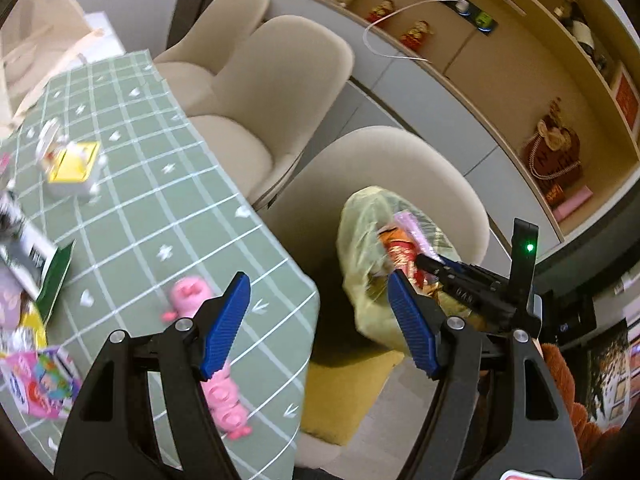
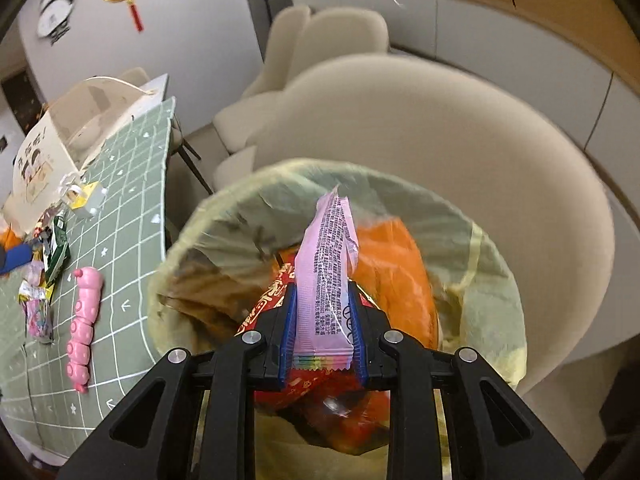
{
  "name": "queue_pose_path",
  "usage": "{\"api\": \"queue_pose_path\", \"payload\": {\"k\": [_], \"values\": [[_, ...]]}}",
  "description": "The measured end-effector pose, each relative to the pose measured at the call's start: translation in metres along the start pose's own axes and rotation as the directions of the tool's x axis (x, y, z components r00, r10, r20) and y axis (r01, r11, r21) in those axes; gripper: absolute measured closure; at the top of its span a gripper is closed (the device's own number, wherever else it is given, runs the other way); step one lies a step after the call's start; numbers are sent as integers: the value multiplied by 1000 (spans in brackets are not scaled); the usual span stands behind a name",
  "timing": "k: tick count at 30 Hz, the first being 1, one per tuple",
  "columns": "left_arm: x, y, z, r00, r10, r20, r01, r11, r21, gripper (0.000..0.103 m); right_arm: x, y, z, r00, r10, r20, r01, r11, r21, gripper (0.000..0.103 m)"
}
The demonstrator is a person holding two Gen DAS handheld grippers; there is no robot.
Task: Collect trash
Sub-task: 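Open both grippers to drop the cup and pink wrapper into the bin, then grasp the yellow-red snack wrapper with the left gripper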
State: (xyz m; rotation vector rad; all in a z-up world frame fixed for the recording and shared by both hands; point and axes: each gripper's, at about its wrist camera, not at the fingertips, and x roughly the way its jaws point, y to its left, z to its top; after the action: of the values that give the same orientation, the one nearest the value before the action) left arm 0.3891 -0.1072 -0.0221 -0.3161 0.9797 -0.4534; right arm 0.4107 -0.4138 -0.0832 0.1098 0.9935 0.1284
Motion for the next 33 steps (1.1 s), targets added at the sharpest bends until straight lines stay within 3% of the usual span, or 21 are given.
{"api": "queue_pose_path", "payload": {"k": [6, 10, 12, 13, 18, 27, 33], "values": [[-8, 18, -11, 1000, 3, -17, -3, 1000, -31, 35, 6, -3, -9, 999, -10, -42, 11, 1000, 23, 80], [-20, 18, -14, 1000, -1, -13, 1, 1000, -17, 35, -4, 0, -12, 1000, -15, -20, 16, 998, 66, 78], [-27, 18, -16, 1000, -4, -13, 4, 1000, -10, 35, -16, -2, -17, 1000, -29, 5, 29, 995, 98, 60], [-30, 19, -16, 1000, -4, -12, 4, 1000, -5, 35, -22, -1, -19, 999, -37, 25, 34, 994, 102, 56], [-58, 37, -29, 1000, 11, -2, -11, 1000, 6, 35, -59, 15, -28, 990, -75, 123, 60, 991, 123, 54], [-121, 120, -65, 989, 140, 53, -140, 990, 1, 35, -113, 94, -54, 968, -57, 246, 36, 995, 90, 54], [-172, 206, -79, 965, 237, 112, -230, 971, -72, 35, -131, 165, -87, 950, 7, 312, -42, 994, 105, 53]]}}
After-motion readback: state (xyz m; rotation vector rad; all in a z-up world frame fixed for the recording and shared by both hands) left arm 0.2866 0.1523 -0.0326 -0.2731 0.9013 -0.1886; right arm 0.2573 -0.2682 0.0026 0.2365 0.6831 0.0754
